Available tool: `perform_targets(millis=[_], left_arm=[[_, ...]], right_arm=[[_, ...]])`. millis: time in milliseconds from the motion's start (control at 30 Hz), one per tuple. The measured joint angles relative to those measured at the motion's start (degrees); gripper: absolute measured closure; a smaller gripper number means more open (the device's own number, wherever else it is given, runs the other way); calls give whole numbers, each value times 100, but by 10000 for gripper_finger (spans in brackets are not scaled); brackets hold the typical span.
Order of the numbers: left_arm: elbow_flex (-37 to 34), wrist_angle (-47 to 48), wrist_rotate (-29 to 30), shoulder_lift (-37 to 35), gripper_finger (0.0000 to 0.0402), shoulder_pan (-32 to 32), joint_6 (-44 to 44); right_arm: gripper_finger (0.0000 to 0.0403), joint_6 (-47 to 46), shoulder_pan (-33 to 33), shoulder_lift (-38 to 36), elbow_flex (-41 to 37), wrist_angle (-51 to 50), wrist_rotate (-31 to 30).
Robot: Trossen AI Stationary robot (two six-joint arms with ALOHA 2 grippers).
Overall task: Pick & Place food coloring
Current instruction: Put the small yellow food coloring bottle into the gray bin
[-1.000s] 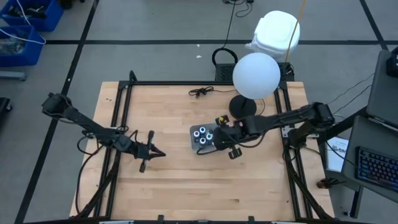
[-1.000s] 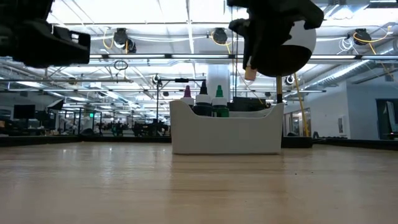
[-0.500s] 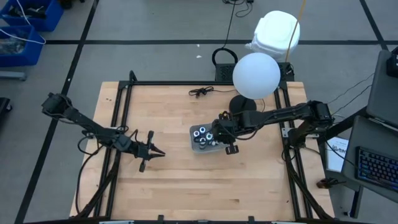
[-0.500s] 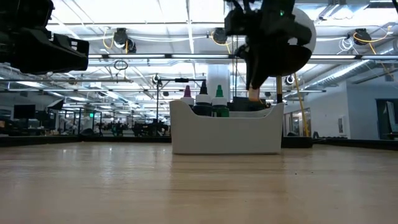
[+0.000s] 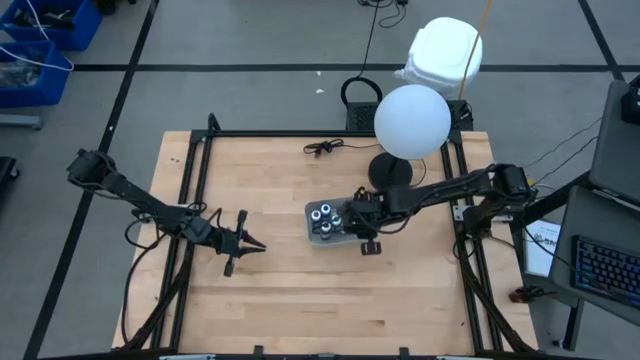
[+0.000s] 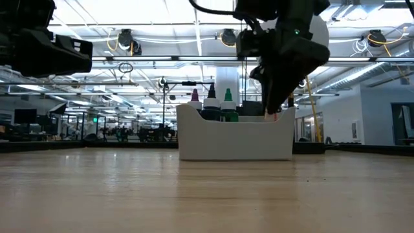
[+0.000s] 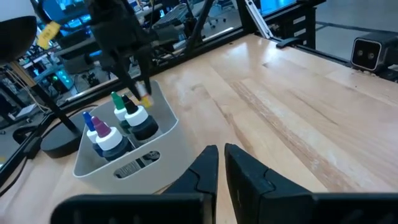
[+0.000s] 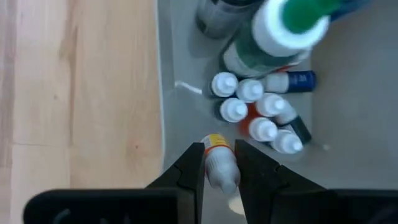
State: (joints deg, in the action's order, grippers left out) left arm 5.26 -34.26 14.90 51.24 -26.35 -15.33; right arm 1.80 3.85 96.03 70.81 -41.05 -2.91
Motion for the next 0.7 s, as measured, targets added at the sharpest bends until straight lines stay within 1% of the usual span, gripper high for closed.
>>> perform_targets(millis=[133, 400, 567, 700], left_arm=[[5, -21, 2, 0, 364, 0, 0], [7, -26, 2, 0, 364, 0, 2], [7, -28, 2, 0, 364, 0, 4], [7, -27, 2, 0, 364, 0, 7]], right_arm=[[342, 42, 7, 209, 4, 148, -153], [342, 115, -92, 626, 0, 148, -167], [341, 214, -118, 634, 0, 138, -171], [328, 349, -118, 634, 2, 141, -165]])
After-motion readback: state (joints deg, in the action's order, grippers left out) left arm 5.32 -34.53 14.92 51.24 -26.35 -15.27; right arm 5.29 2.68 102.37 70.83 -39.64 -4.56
